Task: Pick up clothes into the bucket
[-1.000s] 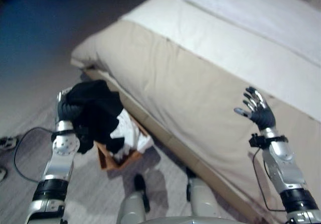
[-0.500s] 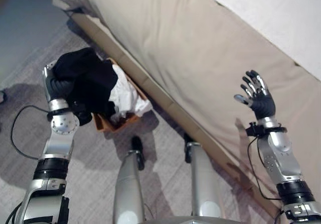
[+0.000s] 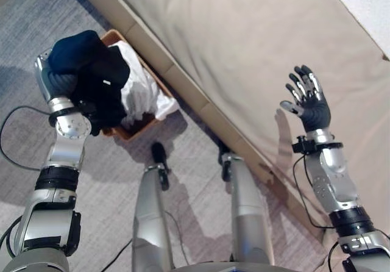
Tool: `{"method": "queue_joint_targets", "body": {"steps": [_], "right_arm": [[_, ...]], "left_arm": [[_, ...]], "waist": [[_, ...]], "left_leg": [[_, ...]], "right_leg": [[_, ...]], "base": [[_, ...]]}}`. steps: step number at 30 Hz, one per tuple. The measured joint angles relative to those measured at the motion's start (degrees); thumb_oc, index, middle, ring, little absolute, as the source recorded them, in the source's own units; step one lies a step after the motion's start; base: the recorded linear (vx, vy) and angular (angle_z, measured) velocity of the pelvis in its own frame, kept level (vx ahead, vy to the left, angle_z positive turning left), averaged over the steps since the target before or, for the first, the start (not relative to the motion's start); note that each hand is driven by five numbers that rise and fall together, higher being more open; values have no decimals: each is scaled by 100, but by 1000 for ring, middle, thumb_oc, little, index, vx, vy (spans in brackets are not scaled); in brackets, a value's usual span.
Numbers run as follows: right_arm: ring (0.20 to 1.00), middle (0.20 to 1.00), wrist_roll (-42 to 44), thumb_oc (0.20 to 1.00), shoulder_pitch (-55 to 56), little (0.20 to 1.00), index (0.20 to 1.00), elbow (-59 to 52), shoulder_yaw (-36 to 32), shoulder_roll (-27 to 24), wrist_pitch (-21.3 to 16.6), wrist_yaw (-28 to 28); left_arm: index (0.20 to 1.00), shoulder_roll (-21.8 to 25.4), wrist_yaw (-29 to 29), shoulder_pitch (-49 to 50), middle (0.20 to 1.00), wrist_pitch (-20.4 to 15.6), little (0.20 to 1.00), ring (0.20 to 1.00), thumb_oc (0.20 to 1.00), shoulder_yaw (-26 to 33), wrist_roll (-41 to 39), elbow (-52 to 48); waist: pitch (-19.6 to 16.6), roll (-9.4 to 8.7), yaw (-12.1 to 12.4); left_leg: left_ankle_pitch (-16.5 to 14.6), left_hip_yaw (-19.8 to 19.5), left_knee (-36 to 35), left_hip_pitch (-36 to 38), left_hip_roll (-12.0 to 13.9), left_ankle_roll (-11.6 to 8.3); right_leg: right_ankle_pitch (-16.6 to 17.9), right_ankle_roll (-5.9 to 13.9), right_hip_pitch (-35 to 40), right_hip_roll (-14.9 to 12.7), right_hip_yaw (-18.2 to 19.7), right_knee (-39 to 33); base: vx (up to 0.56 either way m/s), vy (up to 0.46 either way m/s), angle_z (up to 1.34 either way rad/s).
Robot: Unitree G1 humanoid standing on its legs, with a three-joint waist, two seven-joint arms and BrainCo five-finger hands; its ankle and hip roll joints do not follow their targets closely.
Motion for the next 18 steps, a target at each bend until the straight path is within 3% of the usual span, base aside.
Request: {"method": "queue_joint_targets", "body": {"steps": [18], "right_arm": [[1000,1000,12,1000,-288,1000,1000,-64,141,31,-110,-148]], "left_arm": [[200,-242,195,-895,200,-169,200,200,200,-247,-1118,372]], "waist": [[53,-107,-194]], "left_leg": [[-13,27,201,-658,2,9]], "right_leg": [[8,9,-703,39,92,160]], "base": [[1,4,-1]]}}
